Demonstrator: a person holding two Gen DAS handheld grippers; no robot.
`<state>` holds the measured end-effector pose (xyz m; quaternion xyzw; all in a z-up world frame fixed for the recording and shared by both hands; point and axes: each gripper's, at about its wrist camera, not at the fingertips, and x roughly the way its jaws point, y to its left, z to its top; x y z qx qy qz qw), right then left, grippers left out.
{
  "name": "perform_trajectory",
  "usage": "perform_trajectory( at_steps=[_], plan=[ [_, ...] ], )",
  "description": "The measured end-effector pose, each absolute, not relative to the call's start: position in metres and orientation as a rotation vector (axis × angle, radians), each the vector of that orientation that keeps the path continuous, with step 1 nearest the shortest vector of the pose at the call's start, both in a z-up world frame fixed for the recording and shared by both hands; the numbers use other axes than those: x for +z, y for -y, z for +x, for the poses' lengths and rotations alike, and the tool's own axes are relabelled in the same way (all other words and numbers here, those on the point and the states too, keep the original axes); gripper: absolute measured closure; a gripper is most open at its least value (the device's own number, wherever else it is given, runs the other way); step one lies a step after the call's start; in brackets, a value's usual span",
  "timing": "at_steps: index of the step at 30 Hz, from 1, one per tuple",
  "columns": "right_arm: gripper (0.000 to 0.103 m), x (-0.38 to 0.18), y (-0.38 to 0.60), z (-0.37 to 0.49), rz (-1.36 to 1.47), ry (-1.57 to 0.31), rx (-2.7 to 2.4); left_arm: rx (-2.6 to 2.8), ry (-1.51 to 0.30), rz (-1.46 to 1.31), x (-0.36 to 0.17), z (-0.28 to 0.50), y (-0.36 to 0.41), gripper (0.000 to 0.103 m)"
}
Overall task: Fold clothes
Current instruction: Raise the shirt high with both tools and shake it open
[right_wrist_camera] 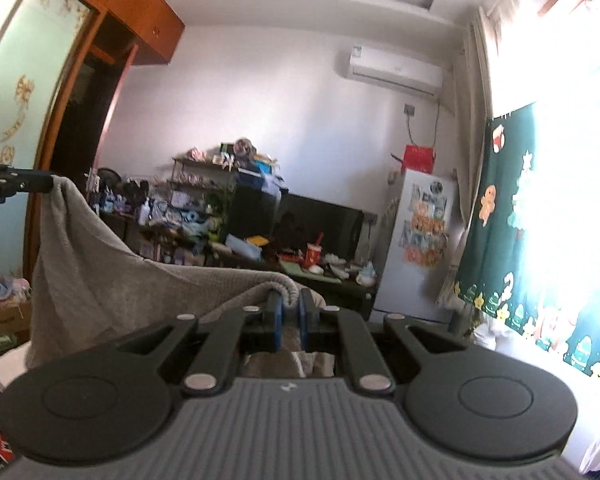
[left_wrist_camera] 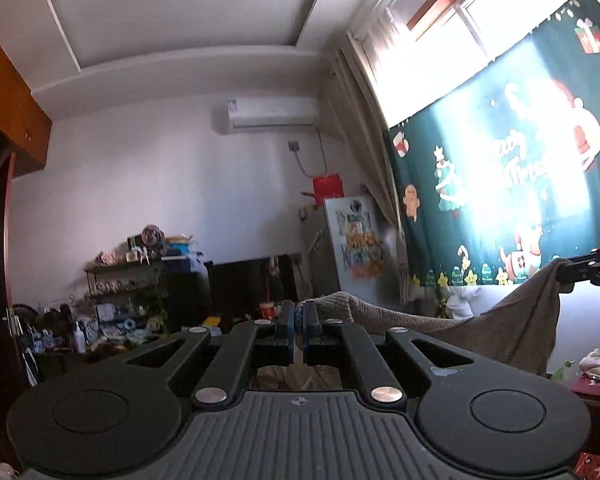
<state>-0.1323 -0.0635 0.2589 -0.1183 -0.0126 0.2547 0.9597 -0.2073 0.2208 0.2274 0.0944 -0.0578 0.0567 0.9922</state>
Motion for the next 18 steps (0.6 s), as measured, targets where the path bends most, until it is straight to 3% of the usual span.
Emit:
perform_trajectory(
  at_steps=[9, 18],
  plan=[
    [0.095, 0.257, 0.040, -0.122, -0.255, -0.051, 0.571, 0.112, 0.003, 0.172, 0.199, -0.179, -0.232, 0.099],
    [0.095, 0.122, -0.011, -0.017, -0.287, -0.374, 0.578, 0.112, -0.297, 0.041, 0.062, -0.073, -0.262, 0.099]
  ],
)
